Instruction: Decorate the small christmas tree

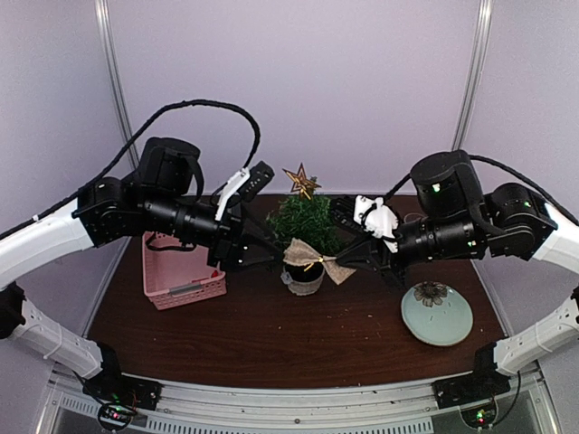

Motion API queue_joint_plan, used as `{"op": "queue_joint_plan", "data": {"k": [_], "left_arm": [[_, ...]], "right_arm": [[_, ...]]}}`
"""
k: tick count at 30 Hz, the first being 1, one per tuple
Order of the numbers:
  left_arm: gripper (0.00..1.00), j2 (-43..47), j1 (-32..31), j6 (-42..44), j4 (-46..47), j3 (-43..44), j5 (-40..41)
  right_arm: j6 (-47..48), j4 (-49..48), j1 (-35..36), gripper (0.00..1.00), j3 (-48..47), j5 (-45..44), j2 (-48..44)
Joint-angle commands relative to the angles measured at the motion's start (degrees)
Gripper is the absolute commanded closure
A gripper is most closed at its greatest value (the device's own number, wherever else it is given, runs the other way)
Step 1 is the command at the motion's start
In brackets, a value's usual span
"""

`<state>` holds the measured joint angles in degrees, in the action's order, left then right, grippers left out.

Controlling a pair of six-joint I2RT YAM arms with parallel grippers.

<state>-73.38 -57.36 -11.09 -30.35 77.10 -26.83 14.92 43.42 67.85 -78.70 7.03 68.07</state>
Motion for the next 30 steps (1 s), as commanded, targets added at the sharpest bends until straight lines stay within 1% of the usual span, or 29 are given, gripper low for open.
{"op": "queue_joint_plan", "data": {"k": [1, 4, 9, 11, 13, 15, 16, 17, 20, 21, 22, 23, 24, 27, 30], "left_arm": [[0.44, -0.9, 0.3, -1.0, 3.3, 1.1, -6.6], [0.53, -2.4, 0.2, -1.3, 3.5, 1.0, -9.3], [0.68, -2.9, 0.2, -1.4, 6.3, -1.0, -11.0], [0.80, -3.3, 0.2, -1.5, 6.8, -1.1, -11.6], [0.99, -3.3, 0.2, -1.6, 7.7, -1.3, -11.3], [1.00, -2.0, 0.2, -3.4, 10.8, -3.7, -8.6], [1.00, -1.1, 0.3, -4.6, 13.4, -5.4, -7.1], [1.00, -0.1, 0.5, -6.0, 15.6, -7.2, -5.3], [1.00, 1.7, 1.2, -9.9, 21.4, -10.8, -2.1], [1.00, 2.0, 1.4, -10.4, 22.3, -11.3, -0.9], [1.00, 2.2, 1.4, -10.7, 22.9, -11.7, 0.4], [1.00, 2.4, 1.6, -11.1, 23.9, -12.2, 2.0], [1.00, 2.7, 1.7, -11.6, 25.1, -12.7, 2.9], [1.00, 3.0, 3.6, -15.1, 30.9, -14.8, 4.4], [1.00, 2.7, 5.1, -20.1, 39.2, -17.2, 5.1]], "right_arm": [[1.9, 3.2, 0.4, 1.00, -3.0, 1.3, 0.8], [2.5, 3.6, 0.6, 1.00, -3.7, 1.2, 1.5], [3.3, 4.0, 0.6, 1.00, -4.7, 1.1, 2.6], [3.5, 4.0, 0.6, 1.00, -4.9, 1.1, 2.9], [3.5, 3.7, 0.6, 1.00, -4.7, 0.7, 2.7], [3.0, 2.3, 0.6, 1.00, -3.9, -0.6, 2.1], [2.4, 1.1, 0.5, 0.98, -3.3, -1.9, 1.5], [1.7, -0.3, 0.5, 0.90, -2.4, -3.4, 0.5], [-1.0, -4.8, -0.3, 0.83, 0.9, -6.0, -2.5], [-2.3, -6.5, -0.8, 0.75, 2.2, -6.6, -3.6], [-3.2, -8.3, -1.2, 0.60, 3.7, -8.0, -4.7], [-4.6, -9.8, -1.6, 0.48, 5.1, -9.1, -5.8], [-5.9, -11.1, -2.1, 0.43, 6.4, -10.2, -6.8], [-10.7, -14.8, -4.7, 0.37, 10.6, -9.9, -9.6], [-16.7, -20.0, -8.8, 0.32, 15.6, -7.3, -11.7]]}}
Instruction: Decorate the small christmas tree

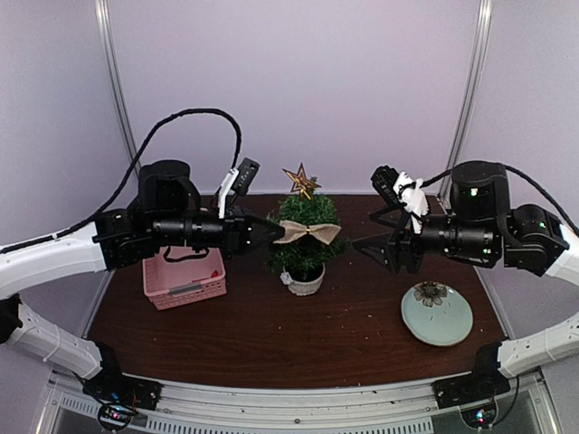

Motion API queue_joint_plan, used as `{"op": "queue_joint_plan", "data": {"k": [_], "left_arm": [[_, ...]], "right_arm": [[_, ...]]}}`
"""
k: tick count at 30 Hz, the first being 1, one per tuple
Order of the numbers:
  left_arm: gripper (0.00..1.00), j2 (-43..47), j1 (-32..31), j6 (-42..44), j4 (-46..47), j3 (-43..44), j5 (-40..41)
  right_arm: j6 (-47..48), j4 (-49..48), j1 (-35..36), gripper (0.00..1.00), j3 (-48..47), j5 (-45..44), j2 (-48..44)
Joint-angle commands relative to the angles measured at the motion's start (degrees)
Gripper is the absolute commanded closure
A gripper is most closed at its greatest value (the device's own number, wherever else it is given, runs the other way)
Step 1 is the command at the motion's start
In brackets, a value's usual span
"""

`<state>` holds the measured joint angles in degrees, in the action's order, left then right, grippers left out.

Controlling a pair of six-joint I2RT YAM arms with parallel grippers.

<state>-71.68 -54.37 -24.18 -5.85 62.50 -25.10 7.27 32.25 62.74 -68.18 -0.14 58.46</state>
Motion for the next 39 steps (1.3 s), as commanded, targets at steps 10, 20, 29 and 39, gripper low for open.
{"op": "queue_joint_plan", "data": {"k": [10, 20, 29, 39], "left_arm": [[1.00, -3.9, 3.2, -12.3, 23.0, -2.6, -1.9], [1.00, -3.5, 5.4, -13.8, 21.6, -3.5, -5.4], [1.00, -3.6, 6.5, -11.0, 14.2, -2.0, -1.4], [1.00, -5.4, 6.6, -5.8, 1.8, 0.7, 5.5]], "right_arm": [[-19.7, -25.8, -10.8, 0.32, 9.7, 10.9, 3.5], [-21.1, -32.1, -14.3, 0.71, 8.5, 19.5, 7.5], [-21.3, -28.6, -14.3, 1.00, 4.1, 21.6, 12.5], [-15.9, -12.5, -10.7, 1.00, -3.9, 14.2, 19.8]]}}
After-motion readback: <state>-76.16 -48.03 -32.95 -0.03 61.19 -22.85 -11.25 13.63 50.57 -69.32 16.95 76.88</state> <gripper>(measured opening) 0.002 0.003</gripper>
